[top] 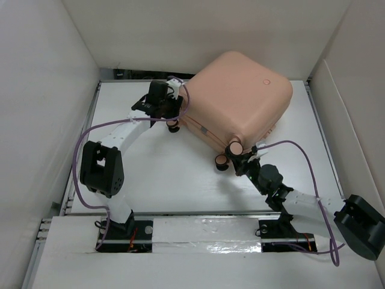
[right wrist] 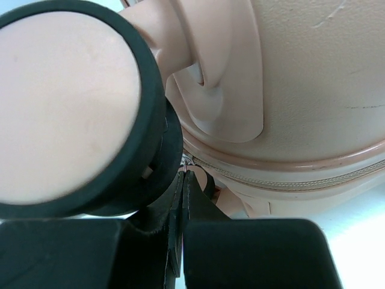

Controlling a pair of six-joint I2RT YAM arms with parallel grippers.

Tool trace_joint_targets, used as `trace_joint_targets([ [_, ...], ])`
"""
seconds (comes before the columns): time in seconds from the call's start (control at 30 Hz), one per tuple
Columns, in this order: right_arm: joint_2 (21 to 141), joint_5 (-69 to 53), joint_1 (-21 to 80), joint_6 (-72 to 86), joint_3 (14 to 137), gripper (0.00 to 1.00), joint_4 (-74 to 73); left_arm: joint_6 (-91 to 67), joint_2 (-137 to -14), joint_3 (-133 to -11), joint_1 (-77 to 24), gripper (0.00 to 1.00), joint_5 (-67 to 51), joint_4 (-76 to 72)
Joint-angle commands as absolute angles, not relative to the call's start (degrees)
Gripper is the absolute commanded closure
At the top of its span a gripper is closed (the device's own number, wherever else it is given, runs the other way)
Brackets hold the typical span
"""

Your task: Pack the luggage

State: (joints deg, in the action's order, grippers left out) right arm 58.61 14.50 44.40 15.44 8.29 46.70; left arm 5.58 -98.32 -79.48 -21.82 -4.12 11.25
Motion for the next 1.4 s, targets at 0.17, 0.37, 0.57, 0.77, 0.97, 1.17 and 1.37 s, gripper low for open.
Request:
trace_joint_targets([
  [0.17,56.5,8.3,43.6,15.6,11.9,1.00,49.2,9.8,-97.7,-85.5,-22.8,0.56,-5.0,9.0],
  [0.37,56.7,7.6,43.6,15.6,12.2,1.00,49.1,11.0,-97.1,-86.4,-22.8,0.22,-5.4,8.4],
  [0.57,57.3,7.0,43.6,15.6,12.2,1.00,49.4,10.6,-101.5,-88.7,-22.8,0.41,-8.2,9.4],
  [0.77,56.2,7.1,43.1,15.8,12.5,1.00,49.1,9.5,-102.0,-87.8,-22.8,1.00,-12.0,9.9],
  [0.97,53.9,6.1,40.8,15.6,13.4,1.00,46.8,8.4,-99.5,-80.9,-23.3,1.00,-13.6,9.9],
  [1.17,51.1,0.4,33.6,15.6,17.7,1.00,41.5,4.1,-95.5,-75.7,-31.8,1.00,-14.6,12.0],
  [1.37,51.0,-11.6,19.9,13.6,26.5,1.00,32.6,-5.6,-90.3,-66.5,-45.2,1.00,-15.5,6.9],
])
